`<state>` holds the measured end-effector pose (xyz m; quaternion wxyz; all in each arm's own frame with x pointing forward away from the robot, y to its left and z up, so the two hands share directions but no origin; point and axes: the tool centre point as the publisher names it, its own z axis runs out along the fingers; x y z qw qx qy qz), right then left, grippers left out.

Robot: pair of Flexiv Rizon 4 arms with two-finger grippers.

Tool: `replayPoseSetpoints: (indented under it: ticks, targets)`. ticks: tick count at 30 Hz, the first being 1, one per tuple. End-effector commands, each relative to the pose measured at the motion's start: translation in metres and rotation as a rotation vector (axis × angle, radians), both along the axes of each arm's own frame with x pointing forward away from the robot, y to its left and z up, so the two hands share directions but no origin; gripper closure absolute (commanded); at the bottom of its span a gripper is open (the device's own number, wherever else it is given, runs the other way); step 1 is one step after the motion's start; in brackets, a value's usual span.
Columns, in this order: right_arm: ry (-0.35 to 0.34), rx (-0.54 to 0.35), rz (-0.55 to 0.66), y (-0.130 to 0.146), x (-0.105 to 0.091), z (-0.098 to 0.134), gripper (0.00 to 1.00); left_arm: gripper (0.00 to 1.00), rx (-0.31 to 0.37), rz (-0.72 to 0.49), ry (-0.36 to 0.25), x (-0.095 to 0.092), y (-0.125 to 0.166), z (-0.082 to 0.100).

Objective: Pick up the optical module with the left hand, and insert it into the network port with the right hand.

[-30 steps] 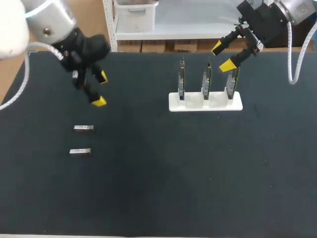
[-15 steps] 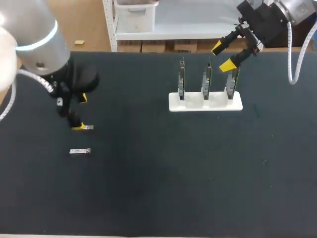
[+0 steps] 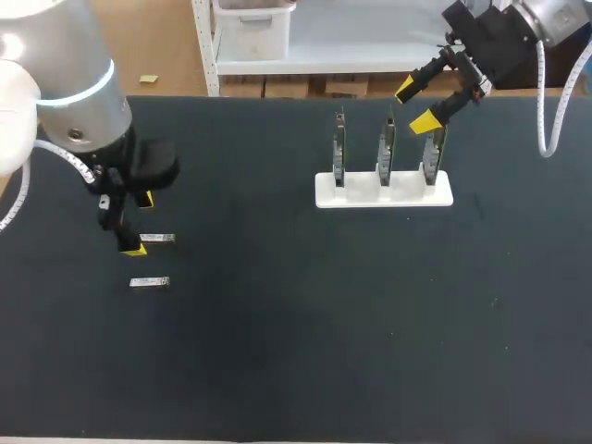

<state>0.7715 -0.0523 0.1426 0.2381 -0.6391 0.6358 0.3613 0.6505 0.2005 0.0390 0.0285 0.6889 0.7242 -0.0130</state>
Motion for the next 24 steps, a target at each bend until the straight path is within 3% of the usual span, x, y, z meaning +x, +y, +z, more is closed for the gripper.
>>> replayPoseSetpoints:
  ticks: [1,15,24]
  targets:
    - [-0.004,0.000,-0.004,0.000,-0.002,0.000,0.00,0.00,0.002,-0.005,0.025,0.006,0.003,-0.009]
    - [-0.004,0.000,-0.004,0.000,-0.002,0.000,0.00,0.00,0.042,0.003,0.025,0.007,0.008,-0.036]
    - [-0.004,0.000,-0.004,0.000,-0.002,0.000,0.00,0.00,0.054,0.012,0.016,0.008,0.008,-0.043]
